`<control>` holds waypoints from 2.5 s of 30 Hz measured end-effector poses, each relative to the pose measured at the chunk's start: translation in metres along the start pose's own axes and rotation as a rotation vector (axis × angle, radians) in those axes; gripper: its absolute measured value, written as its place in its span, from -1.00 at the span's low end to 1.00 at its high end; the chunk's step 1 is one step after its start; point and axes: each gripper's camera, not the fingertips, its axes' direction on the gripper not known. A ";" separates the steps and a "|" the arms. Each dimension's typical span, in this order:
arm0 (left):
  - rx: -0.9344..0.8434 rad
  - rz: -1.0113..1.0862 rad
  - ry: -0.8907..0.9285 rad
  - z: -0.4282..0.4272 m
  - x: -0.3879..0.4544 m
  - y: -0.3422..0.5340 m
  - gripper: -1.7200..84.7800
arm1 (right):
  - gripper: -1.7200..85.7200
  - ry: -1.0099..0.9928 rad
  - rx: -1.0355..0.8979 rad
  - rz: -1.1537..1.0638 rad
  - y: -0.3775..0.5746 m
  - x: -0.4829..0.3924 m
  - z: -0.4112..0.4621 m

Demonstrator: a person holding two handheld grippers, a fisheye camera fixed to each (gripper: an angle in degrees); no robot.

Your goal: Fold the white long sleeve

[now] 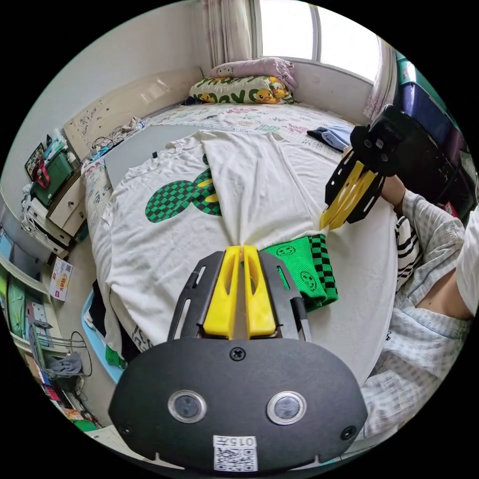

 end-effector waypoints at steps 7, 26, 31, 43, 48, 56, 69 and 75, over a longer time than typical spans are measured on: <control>0.021 -0.032 0.062 -0.035 -0.034 0.040 -0.94 | -0.98 -0.026 0.006 0.019 -0.003 0.005 0.003; 0.427 -1.395 -0.058 -0.147 -0.461 0.627 -0.69 | -0.98 -0.014 0.011 0.015 -0.005 0.002 0.020; 0.508 -1.645 0.087 -0.053 -0.524 0.744 -0.66 | -0.98 -0.075 0.014 0.043 -0.001 0.011 0.026; 0.582 -1.627 0.057 0.003 -0.596 0.766 -0.85 | -0.98 -0.104 0.017 0.055 0.018 0.007 0.044; 0.558 -1.421 -0.153 -0.077 -0.579 0.652 -0.93 | -0.97 -0.097 0.017 0.051 0.031 -0.001 0.053; 0.647 -0.582 -0.368 -0.275 -0.377 0.236 -0.97 | -0.75 -0.026 0.100 -0.157 0.077 -0.050 0.048; 0.486 0.134 0.045 -0.154 -0.038 -0.125 -0.95 | -0.68 0.362 0.707 0.231 0.214 -0.050 -0.017; 0.472 0.171 0.079 -0.098 -0.043 -0.140 -0.94 | -0.66 0.245 0.607 0.142 0.218 -0.058 0.003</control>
